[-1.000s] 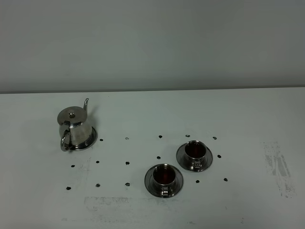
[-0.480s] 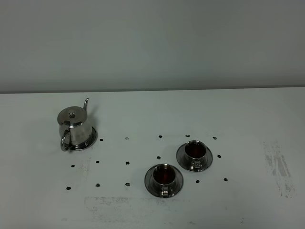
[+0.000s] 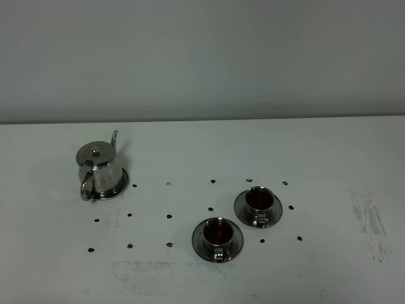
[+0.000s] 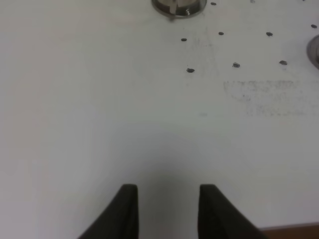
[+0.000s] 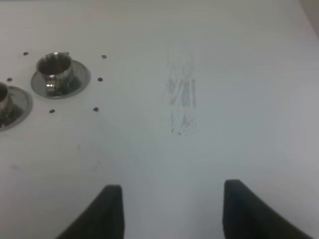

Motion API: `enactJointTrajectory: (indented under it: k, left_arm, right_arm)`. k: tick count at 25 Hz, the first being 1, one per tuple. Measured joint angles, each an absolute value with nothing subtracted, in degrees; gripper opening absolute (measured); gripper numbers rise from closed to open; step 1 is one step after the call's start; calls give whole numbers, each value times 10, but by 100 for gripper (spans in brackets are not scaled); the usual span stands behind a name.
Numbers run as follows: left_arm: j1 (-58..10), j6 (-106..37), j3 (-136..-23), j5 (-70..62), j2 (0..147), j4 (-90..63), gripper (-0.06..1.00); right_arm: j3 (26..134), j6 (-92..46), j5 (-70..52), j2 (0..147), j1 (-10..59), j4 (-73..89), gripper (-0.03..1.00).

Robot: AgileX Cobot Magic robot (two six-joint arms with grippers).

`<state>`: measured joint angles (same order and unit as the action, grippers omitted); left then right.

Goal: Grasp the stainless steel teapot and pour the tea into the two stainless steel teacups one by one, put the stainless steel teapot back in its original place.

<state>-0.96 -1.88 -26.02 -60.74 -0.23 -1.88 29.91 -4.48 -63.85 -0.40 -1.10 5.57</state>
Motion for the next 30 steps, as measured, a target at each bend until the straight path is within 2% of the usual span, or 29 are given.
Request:
enactJointTrajectory:
  k: [30]
  left_arm:
    - [-10,-19,-260,-607,-2,-19,32]
  right_arm:
    - [299,-45,-639,-4,-2,56,44]
